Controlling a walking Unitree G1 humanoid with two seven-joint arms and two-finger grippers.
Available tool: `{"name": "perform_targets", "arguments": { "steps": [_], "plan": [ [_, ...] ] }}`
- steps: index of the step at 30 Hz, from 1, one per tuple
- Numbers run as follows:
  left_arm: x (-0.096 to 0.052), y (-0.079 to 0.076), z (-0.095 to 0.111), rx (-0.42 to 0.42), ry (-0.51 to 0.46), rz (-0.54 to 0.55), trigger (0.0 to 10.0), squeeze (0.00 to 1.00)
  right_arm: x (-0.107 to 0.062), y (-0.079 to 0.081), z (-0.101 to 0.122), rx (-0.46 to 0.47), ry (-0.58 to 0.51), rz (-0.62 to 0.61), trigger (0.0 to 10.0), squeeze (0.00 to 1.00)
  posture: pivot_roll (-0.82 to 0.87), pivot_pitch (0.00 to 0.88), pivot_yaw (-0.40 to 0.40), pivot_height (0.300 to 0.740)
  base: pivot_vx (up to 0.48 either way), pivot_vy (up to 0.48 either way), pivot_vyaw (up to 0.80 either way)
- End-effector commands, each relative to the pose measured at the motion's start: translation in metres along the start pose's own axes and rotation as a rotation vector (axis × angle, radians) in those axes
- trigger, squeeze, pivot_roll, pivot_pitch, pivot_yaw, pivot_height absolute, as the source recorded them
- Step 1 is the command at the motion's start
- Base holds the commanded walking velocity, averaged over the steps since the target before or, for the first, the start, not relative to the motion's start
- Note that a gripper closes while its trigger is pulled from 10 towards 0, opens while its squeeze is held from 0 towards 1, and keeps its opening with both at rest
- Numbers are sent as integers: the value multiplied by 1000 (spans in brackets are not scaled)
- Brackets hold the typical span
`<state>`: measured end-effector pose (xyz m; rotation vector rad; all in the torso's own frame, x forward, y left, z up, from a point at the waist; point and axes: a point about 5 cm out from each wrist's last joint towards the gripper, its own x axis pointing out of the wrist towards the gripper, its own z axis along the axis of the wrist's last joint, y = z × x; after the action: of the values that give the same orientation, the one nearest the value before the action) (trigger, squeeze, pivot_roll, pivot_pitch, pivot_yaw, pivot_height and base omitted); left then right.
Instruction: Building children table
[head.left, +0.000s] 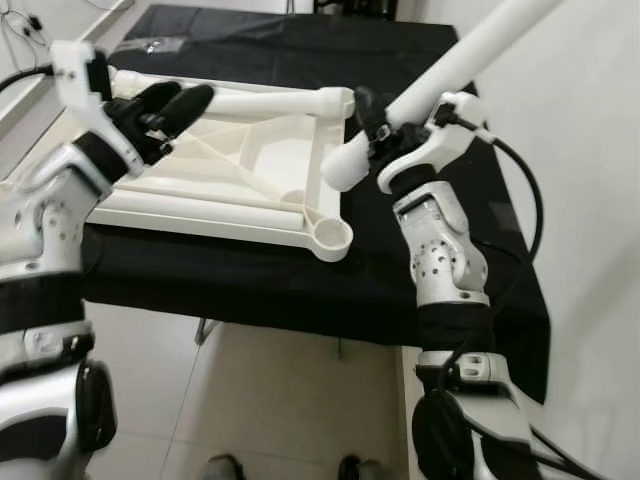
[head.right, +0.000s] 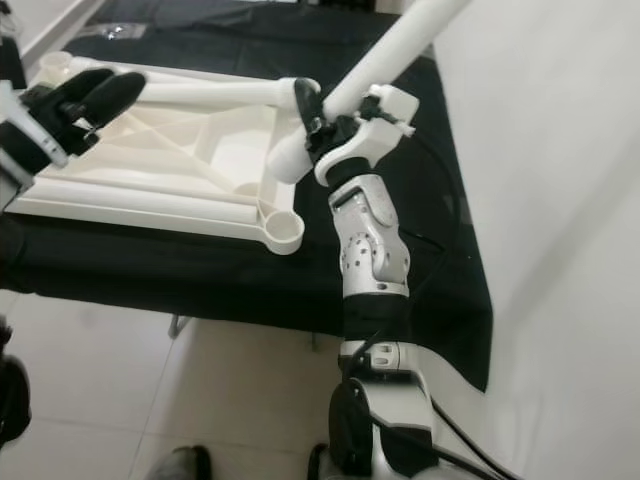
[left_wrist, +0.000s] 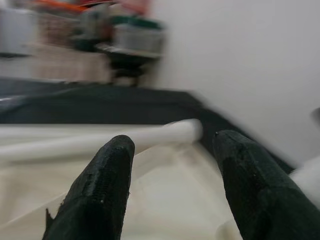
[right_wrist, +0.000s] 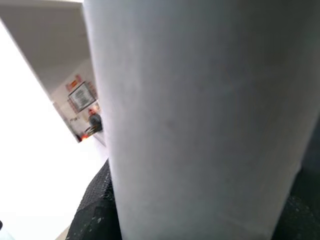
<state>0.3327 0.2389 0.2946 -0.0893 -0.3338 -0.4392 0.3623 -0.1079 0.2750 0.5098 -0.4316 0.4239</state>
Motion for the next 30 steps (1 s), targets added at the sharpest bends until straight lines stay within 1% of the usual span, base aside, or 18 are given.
{"name": "perform_targets", "arguments": {
  "steps": [1, 2, 5, 6, 7, 8, 9, 11, 12, 13, 15, 17, 18, 20, 23, 24, 28, 30],
  "plan": [
    [-2, -3, -1, 24, -4, 20, 10000, 0, -1, 5, 0, -11, 3, 38, 10000, 0, 79, 92, -27, 740, 0, 0, 0],
    [-30, -23, -30, 41, 67, 105, 10000, 0, -19, 13, -9, -134, 88, 130, 10000, 0, 83, 84, -27, 740, 0, 0, 0],
    [-30, -23, -30, 41, 67, 105, 10000, 0, -19, 13, -9, -134, 88, 130, 10000, 0, 83, 84, -27, 740, 0, 0, 0],
    [-40, -35, -39, 54, 92, 115, 10000, 0, -29, 15, -15, -176, 127, 153, 10000, 0, 83, 84, -26, 740, 0, 0, 0],
    [-40, -35, -39, 54, 92, 115, 10000, 0, -29, 15, -15, -176, 127, 153, 10000, 0, 83, 84, -26, 740, 0, 0, 0],
    [-50, -47, -49, 27, 108, 132, 10000, 0, -41, 16, -21, -205, 172, 171, 10000, 0, 84, 73, -31, 740, 0, 0, 0],
    [-50, -47, -49, 27, 108, 132, 10000, 0, -41, 16, -21, -205, 172, 171, 10000, 0, 84, 73, -31, 740, 0, 0, 0],
    [-64, -66, -67, -17, 148, 129, 10000, 0, -61, 18, -33, -241, 245, 224, 10000, 0, 80, 68, -26, 740, 0, 0, 0],
    [-64, -66, -67, -17, 148, 129, 10000, 0, -61, 18, -33, -241, 245, 224, 10000, 0, 80, 68, -26, 740, 0, 0, 0],
    [-68, -72, -77, -42, 168, 125, 10000, 0, -68, 20, -38, -254, 275, 260, 10000, 0, 77, 62, -27, 740, 0, 0, 0],
    [-68, -72, -77, -42, 168, 125, 10000, 0, -68, 20, -38, -254, 275, 260, 10000, 0, 77, 62, -27, 740, 0, 0, 0],
    [-72, -81, -91, -68, 192, 104, 10000, 0, -72, 21, -42, -286, 308, 307, 10000, 0, 72, 46, -29, 740, 0, 0, 0],
    [-72, -81, -91, -68, 192, 104, 10000, 0, -72, 21, -42, -286, 308, 307, 10000, 0, 72, 46, -29, 740, 0, 0, 0],
    [-72, -90, -96, -97, 193, 99, 10000, 0, -75, 18, -47, -312, 354, 302, 10000, 0, 65, 35, -26, 740, 283, 0, -400],
    [-72, -93, -98, -107, 193, 99, 10000, 0, -75, 16, -49, -327, 370, 291, 10000, 0, 62, 34, -24, 740, 331, 0, -800],
    [-73, -96, -99, -111, 202, 100, 10000, 0, -76, 15, -49, -360, 371, 278, 10000, 0, 61, 34, -23, 740, 334, 0, -788],
    [-75, -99, -102, -111, 216, 107, 10000, 0, -79, 15, -51, -391, 385, 262, 10000, 0, 56, 31, -21, 740, 334, 0, 0],
    [-77, -101, -103, -116, 223, 106, 10000, 0, -81, 17, -52, -388, 388, 279, 10000, 0, 60, 31, -20, 740, 334, 0, -800]
  ]
}}
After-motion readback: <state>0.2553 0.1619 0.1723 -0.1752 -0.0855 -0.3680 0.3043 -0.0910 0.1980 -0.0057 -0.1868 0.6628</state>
